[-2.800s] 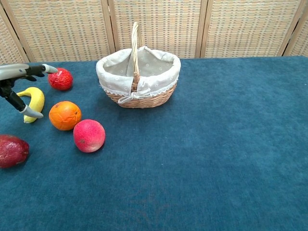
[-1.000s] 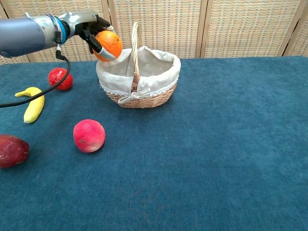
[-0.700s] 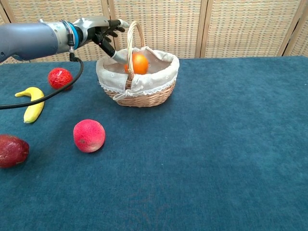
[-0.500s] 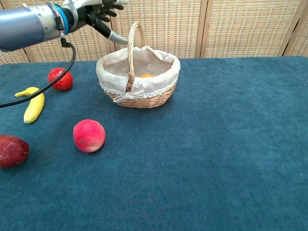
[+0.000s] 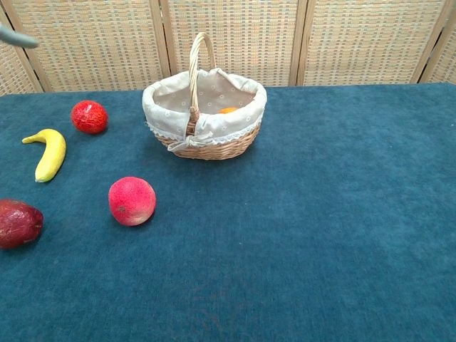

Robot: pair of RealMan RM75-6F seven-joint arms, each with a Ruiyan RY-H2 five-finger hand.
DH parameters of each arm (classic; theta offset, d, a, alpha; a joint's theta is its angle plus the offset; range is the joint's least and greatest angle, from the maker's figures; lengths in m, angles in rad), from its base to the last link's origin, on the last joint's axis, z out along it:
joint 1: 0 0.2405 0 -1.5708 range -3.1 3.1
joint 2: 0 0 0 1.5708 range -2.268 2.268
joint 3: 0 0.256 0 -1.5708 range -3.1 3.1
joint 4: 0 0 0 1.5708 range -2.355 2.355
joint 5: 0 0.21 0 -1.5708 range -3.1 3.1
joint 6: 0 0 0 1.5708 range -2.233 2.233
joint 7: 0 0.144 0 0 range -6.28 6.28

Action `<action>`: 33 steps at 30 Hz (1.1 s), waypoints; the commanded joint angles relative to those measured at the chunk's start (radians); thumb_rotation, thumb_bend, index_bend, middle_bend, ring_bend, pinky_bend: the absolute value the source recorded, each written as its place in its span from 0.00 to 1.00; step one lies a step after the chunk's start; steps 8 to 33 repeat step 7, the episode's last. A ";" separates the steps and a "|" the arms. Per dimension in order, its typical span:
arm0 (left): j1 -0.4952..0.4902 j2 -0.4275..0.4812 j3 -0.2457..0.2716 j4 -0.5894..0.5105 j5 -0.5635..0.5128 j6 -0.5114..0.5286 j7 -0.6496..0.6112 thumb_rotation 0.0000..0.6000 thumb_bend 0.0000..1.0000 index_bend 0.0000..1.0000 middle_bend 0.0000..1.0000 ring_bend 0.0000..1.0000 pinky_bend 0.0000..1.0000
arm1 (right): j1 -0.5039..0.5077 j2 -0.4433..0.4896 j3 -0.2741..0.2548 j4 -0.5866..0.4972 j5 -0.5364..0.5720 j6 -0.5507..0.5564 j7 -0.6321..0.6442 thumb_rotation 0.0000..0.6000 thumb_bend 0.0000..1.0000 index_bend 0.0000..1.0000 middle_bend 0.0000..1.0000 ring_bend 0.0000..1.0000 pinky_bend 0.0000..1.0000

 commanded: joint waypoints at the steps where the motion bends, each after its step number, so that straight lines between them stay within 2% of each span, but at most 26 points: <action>1: 0.149 0.090 0.088 -0.119 -0.029 0.139 0.114 1.00 0.00 0.00 0.00 0.00 0.00 | -0.001 0.001 -0.004 -0.002 -0.009 0.004 0.002 1.00 0.00 0.00 0.00 0.00 0.00; 7: 0.312 0.119 0.166 -0.232 -0.052 0.299 0.177 1.00 0.00 0.00 0.00 0.00 0.00 | -0.003 0.003 -0.012 -0.005 -0.030 0.011 0.003 1.00 0.00 0.00 0.00 0.00 0.00; 33: 0.312 0.119 0.166 -0.232 -0.052 0.299 0.177 1.00 0.00 0.00 0.00 0.00 0.00 | -0.003 0.003 -0.012 -0.005 -0.030 0.011 0.003 1.00 0.00 0.00 0.00 0.00 0.00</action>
